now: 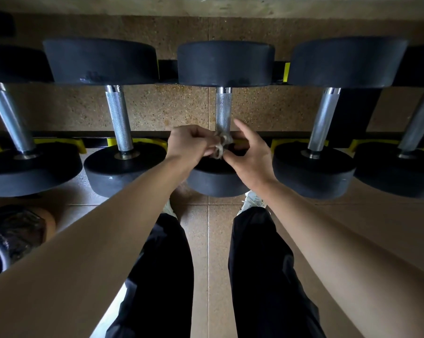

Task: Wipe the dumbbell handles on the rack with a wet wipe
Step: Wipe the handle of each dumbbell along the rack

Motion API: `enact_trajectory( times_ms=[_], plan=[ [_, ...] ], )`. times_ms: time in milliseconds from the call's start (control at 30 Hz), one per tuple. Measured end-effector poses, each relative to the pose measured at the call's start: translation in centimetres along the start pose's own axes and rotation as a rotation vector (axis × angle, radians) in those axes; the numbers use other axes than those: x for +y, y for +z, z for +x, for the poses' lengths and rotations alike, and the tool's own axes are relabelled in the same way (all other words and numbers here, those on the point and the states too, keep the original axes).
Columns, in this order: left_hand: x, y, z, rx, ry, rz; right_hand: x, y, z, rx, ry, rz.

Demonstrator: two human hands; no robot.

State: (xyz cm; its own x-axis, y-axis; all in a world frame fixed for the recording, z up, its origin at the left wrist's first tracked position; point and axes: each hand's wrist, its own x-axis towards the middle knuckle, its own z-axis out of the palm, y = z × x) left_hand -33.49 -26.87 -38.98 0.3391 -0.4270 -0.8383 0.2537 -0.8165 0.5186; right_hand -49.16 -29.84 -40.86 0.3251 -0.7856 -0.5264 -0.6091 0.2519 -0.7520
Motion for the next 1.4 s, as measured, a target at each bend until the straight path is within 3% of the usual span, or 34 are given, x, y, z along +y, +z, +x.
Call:
enact_trajectory(
  times_ms=[133, 233, 400, 567, 800, 900, 1133, 1267, 1400],
  plan=[
    [1.4, 0.1, -0.9, -0.067, 0.01, -0.162, -1.0, -0.3, -0.1, -0.008, -0.173, -0.048],
    [2.2, 0.3, -0.8, -0.119, -0.013, -0.298, -1.9, -0.8, 0.2, -0.013, -0.161, -0.051],
    [3.2, 0.0, 0.0, -0.164, -0.015, -0.505, -2.6, -2.4, 1.2, -0.08, -0.129, 0.147],
    [3.3, -0.6, 1.1, -0.053, -0.03, -0.6, -3.2, -3.9, 3.1, 0.034, 0.103, 0.368],
    [3.5, -1.5, 2.5, 0.104, -0.158, -0.955, -4.7, -4.7, 6.0, 0.144, 0.412, 0.837],
    [3.2, -1.4, 2.1, 0.067, -0.103, -0.799, -4.7, -4.3, 6.1, 0.124, 0.393, 0.747],
    [2.9, -1.1, 0.2, -0.256, 0.087, -0.507, -4.7, -4.5, 3.6, -0.072, -0.035, 0.225],
    [3.3, -1.0, -0.1, -0.256, 0.132, -0.355, -5.7, -4.5, 3.0, -0.188, -0.153, 0.086],
    [4.1, -1.1, -0.2, -0.273, 0.124, -0.228, -5.5, -4.0, 3.1, -0.229, -0.179, 0.098]
  ],
)
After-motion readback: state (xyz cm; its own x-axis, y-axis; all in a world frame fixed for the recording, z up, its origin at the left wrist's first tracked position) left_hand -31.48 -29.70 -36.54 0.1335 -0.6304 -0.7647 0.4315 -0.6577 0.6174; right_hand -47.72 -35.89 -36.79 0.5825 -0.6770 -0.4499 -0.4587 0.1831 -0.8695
